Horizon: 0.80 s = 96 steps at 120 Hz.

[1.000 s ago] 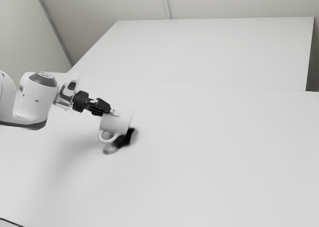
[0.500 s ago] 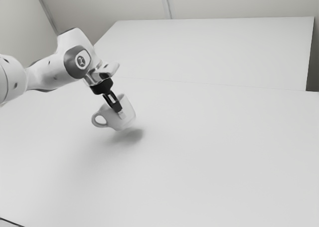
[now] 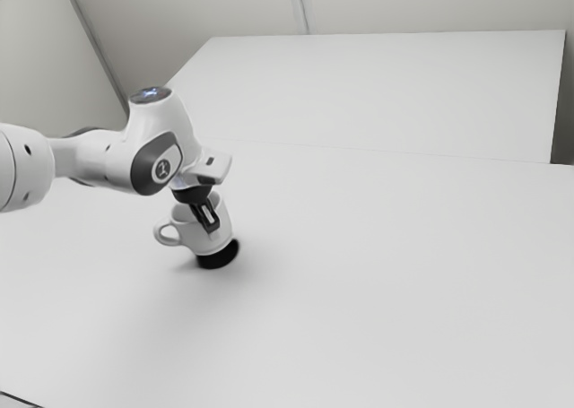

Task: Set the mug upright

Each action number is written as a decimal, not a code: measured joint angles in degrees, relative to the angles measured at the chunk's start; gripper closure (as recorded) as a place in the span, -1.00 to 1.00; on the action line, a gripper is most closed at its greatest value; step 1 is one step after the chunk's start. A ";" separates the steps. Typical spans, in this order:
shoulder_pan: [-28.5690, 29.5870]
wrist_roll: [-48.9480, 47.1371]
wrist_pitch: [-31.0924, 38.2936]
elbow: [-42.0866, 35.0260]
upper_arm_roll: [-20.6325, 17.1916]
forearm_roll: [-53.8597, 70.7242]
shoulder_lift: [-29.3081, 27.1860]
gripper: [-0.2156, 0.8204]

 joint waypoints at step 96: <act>0.23 -8.65 6.28 -2.80 -0.27 -2.06 -0.65 -0.24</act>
